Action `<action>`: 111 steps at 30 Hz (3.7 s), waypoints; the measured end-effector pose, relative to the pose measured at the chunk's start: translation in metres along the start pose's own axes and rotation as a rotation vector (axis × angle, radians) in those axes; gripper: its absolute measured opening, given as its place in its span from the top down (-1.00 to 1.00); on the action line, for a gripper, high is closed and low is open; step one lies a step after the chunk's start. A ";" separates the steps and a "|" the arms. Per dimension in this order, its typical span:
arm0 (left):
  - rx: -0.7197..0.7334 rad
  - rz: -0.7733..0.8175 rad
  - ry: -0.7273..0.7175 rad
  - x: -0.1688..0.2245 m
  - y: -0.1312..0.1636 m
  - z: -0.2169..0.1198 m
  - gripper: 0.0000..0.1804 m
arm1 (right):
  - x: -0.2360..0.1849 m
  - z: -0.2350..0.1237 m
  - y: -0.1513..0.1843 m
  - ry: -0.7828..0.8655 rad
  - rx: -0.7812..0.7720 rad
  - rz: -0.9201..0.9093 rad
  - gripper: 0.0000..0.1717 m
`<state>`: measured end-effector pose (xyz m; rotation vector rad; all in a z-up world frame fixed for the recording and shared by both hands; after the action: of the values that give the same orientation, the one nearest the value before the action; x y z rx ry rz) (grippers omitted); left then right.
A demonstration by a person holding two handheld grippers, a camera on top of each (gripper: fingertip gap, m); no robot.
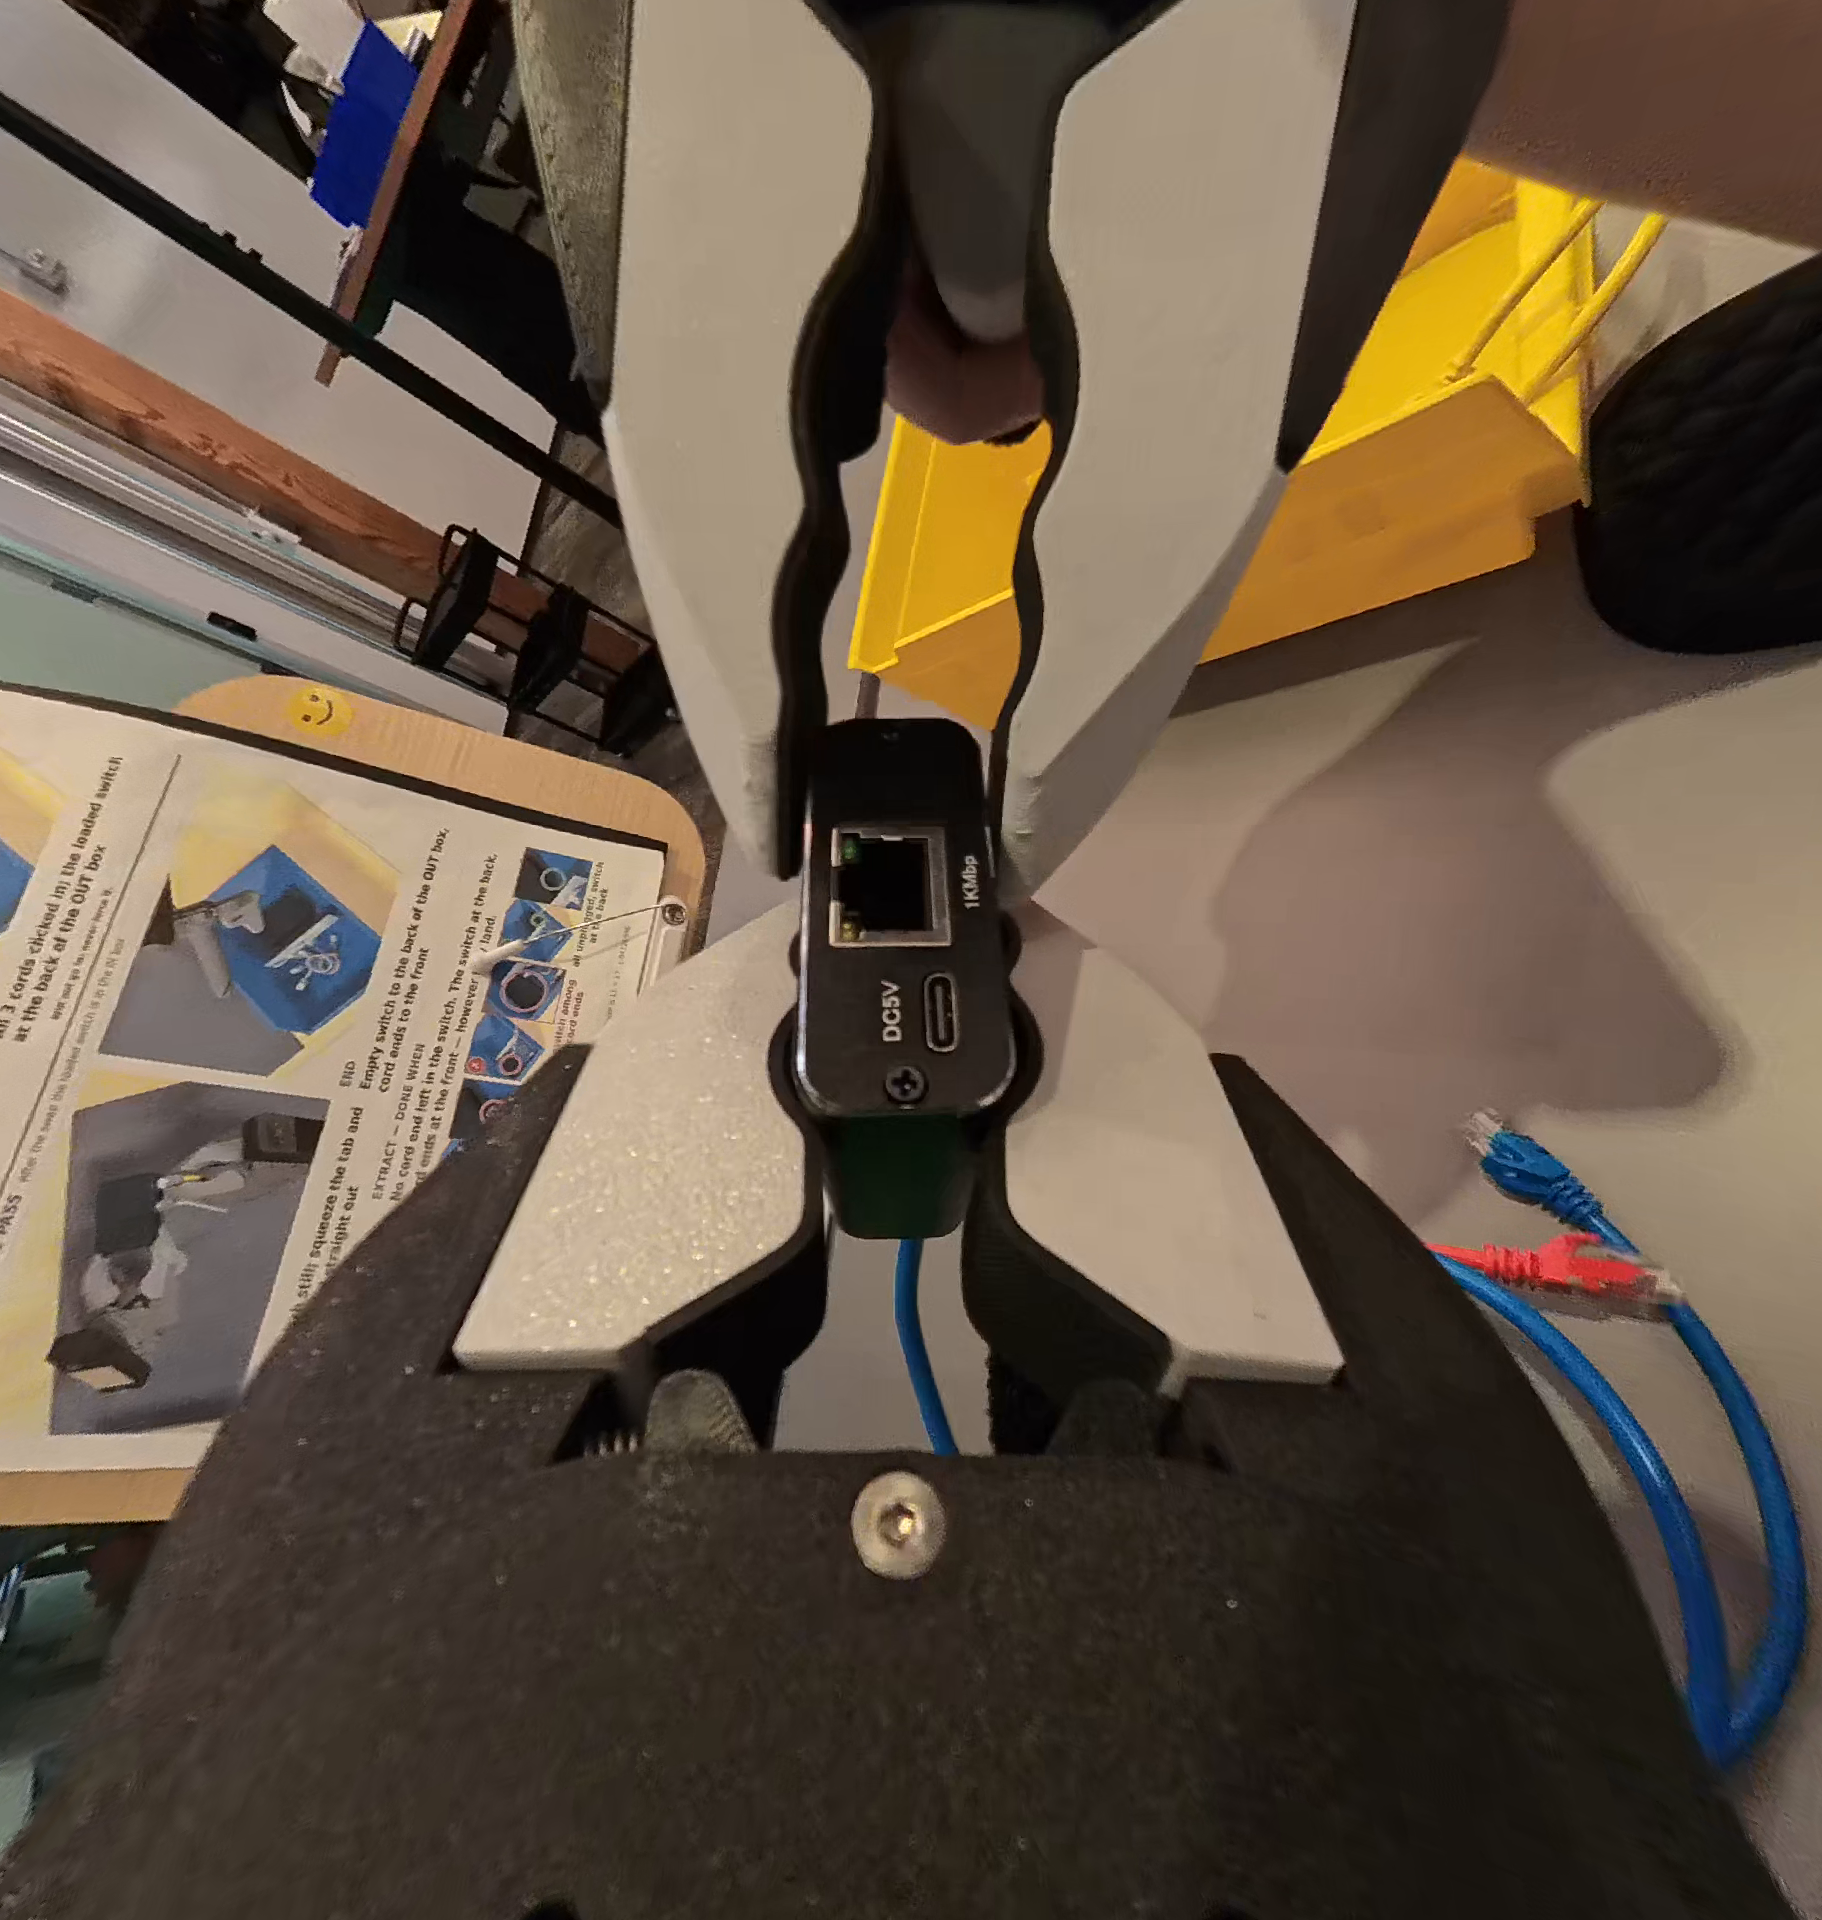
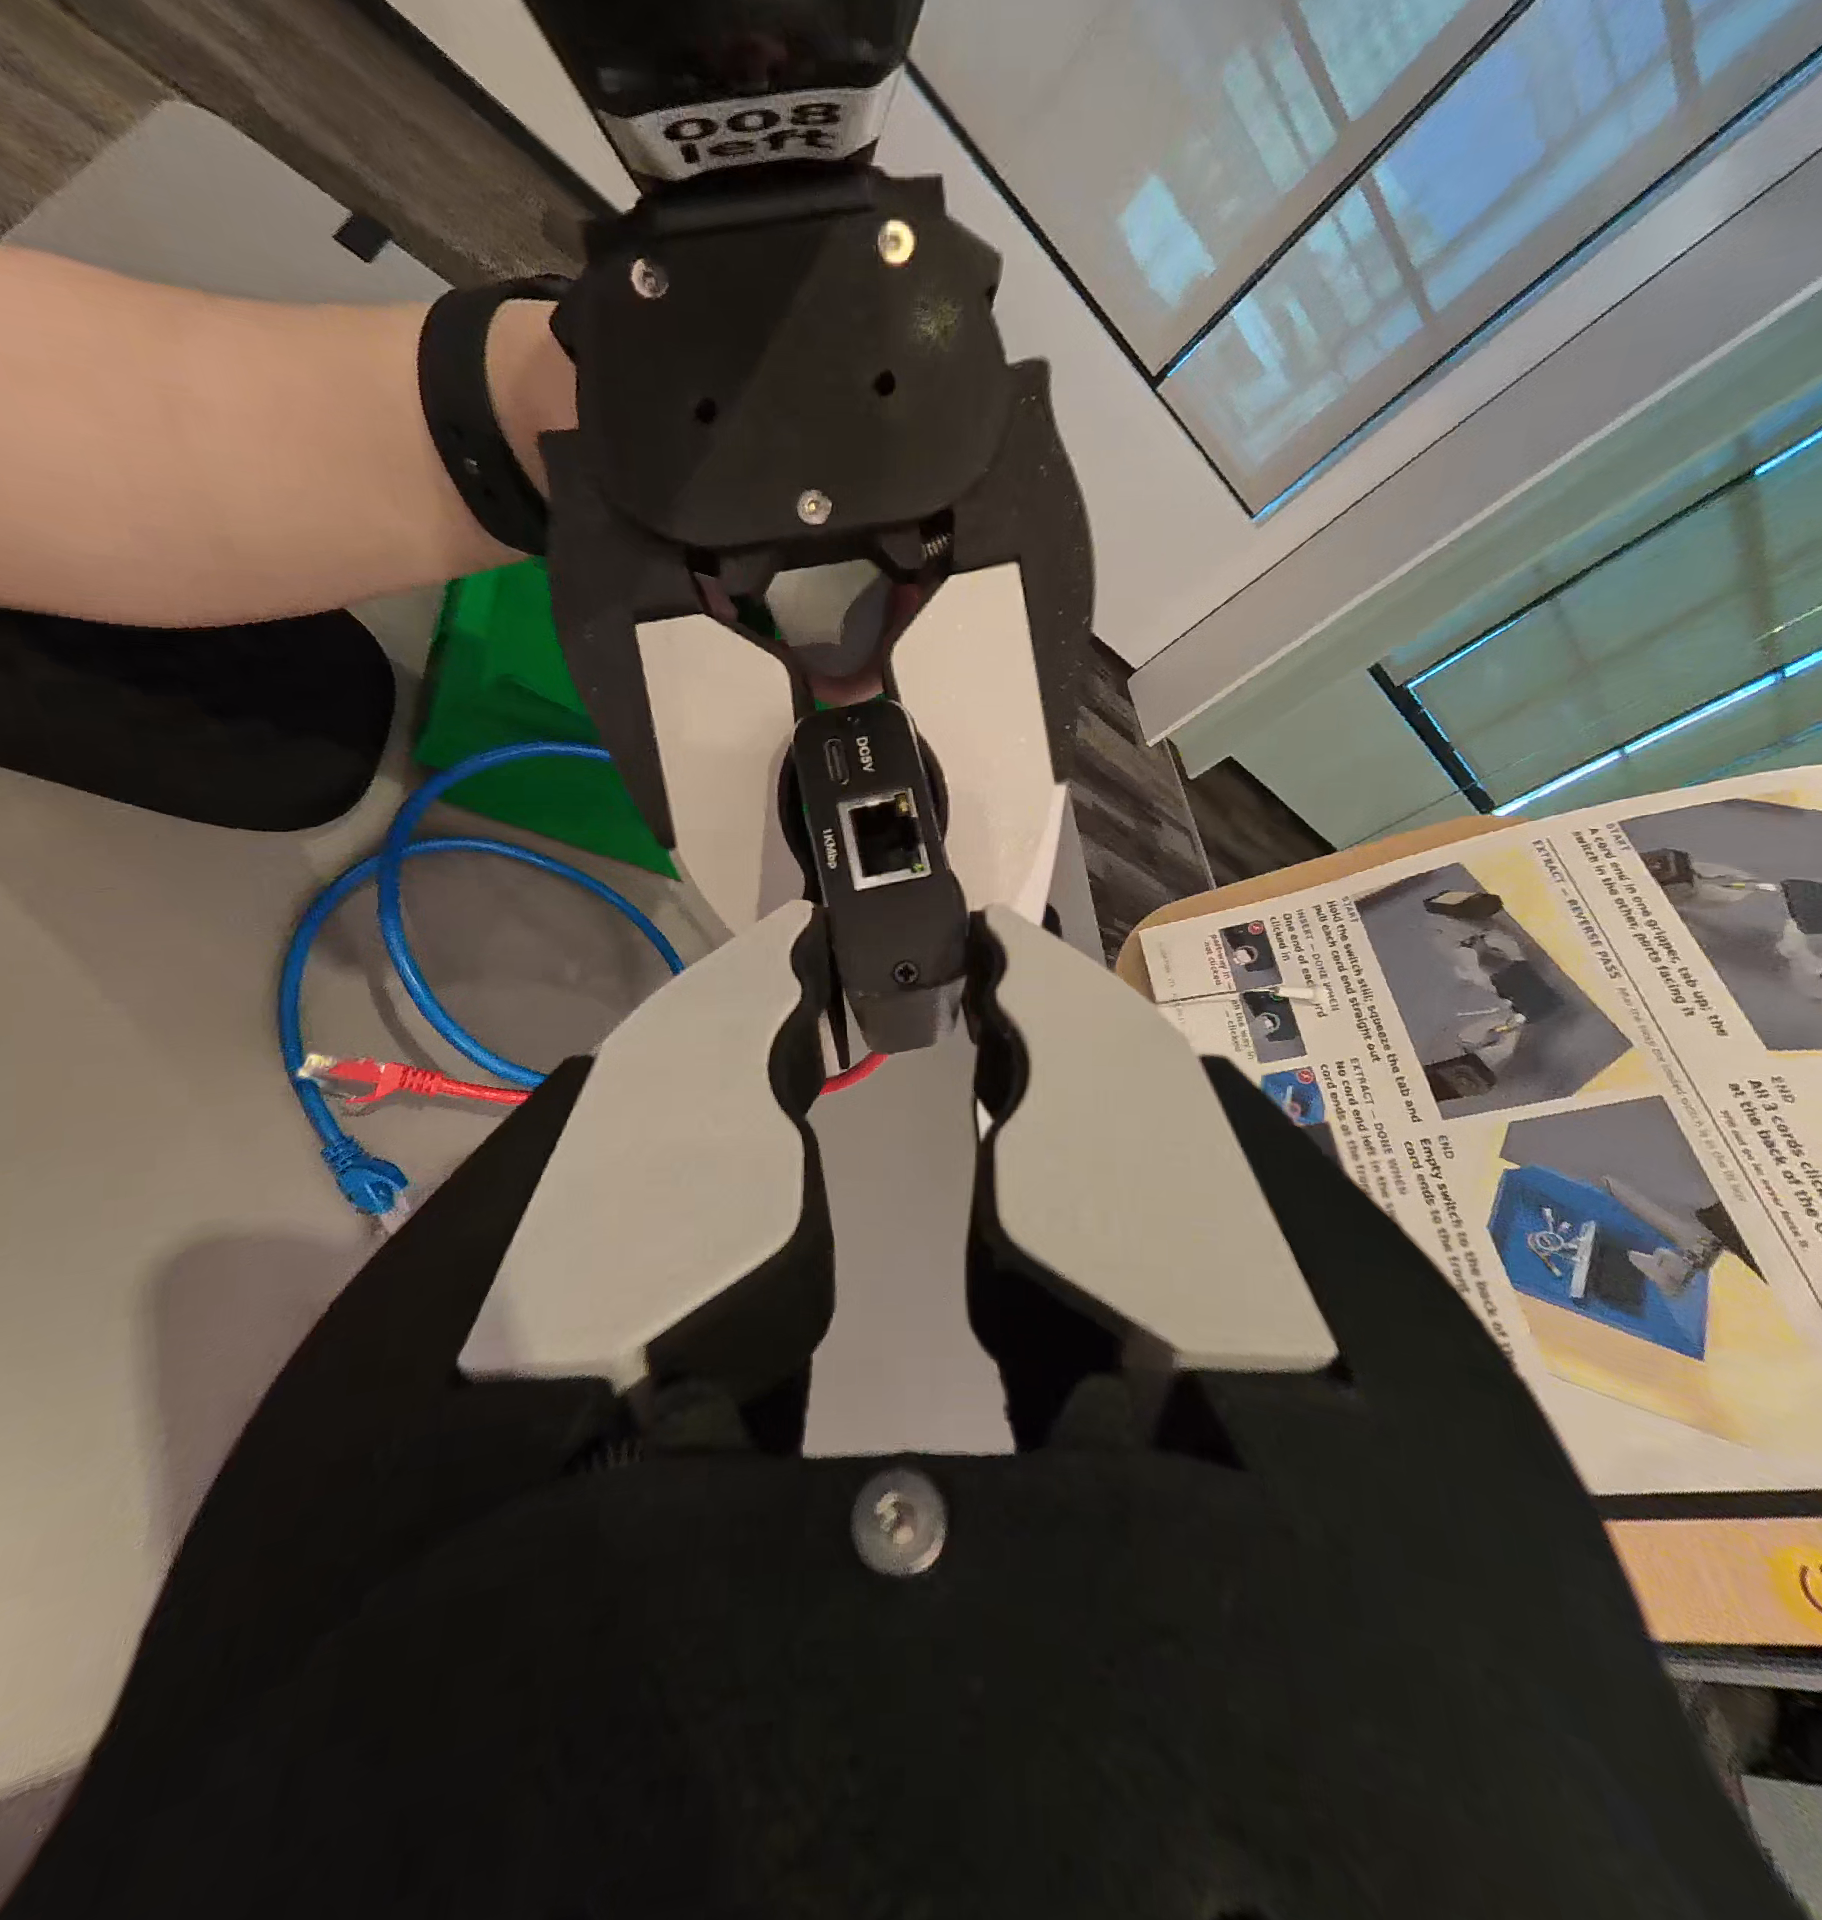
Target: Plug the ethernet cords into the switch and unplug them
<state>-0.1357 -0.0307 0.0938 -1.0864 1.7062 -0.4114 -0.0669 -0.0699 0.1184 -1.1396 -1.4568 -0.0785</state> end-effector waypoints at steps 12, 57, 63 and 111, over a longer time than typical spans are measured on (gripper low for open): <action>-0.079 0.099 -0.146 -0.005 0.007 0.006 0.68 | -0.002 0.010 0.012 0.067 -0.158 -0.027 0.69; -0.096 0.146 -0.384 -0.022 0.015 0.008 0.67 | 0.007 -0.003 0.039 0.231 -0.734 -0.205 0.92; -0.041 0.226 -0.445 -0.024 0.016 0.010 0.71 | 0.006 -0.006 0.026 0.277 -0.726 -0.340 0.92; 0.008 0.427 -0.557 -0.008 -0.002 0.017 0.72 | -0.009 0.003 0.005 0.294 -0.550 -0.511 0.83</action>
<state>-0.1195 -0.0214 0.0928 -0.7103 1.3742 0.1492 -0.0676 -0.0709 0.1083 -1.0926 -1.4625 -1.0126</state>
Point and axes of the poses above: each gripper's, where its closed fingertips meet, z out along the fingers, y out of its underside, x = y × z across the jaws, the point moved 6 cm from there along -z, back along the fingers, and after that the axes turned 11 degrees about -z, right-handed, at the moved point
